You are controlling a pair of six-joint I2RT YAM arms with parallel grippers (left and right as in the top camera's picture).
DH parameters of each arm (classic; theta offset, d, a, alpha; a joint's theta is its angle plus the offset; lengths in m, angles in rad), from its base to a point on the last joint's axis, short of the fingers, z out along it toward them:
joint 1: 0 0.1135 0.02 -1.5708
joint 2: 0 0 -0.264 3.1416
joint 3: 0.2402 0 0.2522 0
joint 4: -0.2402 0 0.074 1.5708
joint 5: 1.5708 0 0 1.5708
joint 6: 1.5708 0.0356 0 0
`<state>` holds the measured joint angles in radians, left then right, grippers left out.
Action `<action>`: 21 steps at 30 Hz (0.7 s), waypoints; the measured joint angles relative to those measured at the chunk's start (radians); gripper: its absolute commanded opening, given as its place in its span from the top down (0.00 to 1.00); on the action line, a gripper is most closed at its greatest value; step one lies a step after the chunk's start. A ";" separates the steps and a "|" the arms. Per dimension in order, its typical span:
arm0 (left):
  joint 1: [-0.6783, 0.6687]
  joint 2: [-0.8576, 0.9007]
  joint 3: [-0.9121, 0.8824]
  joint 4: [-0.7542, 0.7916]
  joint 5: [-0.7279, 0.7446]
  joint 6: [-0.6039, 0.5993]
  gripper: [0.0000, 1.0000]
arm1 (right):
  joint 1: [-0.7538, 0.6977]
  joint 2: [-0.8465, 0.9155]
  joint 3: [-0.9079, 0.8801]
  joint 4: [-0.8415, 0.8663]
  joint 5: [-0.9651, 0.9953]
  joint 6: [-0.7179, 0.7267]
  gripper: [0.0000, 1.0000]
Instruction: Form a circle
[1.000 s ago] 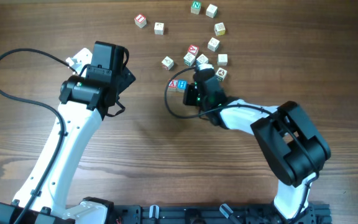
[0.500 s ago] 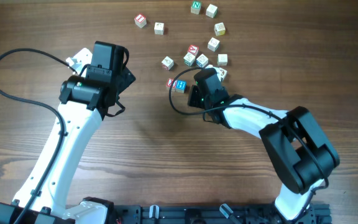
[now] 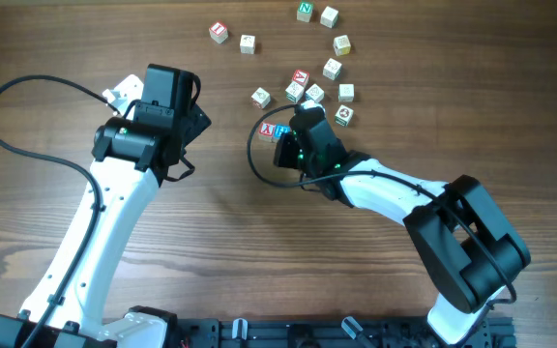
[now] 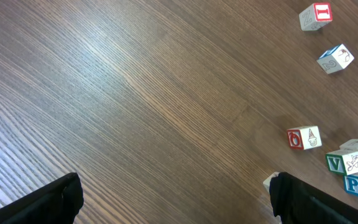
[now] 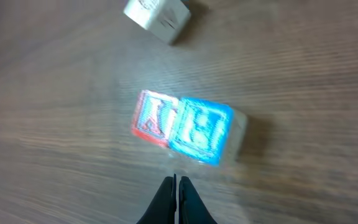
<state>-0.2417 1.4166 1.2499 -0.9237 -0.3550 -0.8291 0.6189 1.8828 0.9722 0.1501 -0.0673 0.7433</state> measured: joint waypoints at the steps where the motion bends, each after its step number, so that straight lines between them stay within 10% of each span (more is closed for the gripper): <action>1: 0.000 0.000 0.000 0.000 0.000 0.000 0.00 | 0.000 0.000 0.000 0.024 0.001 -0.003 0.95; 21: 0.000 0.000 0.000 0.000 0.000 0.000 0.00 | -0.008 0.087 0.034 0.098 0.196 -0.076 0.95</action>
<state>-0.2417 1.4166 1.2499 -0.9234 -0.3550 -0.8291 0.6113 1.9697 1.0065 0.2481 0.1284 0.6678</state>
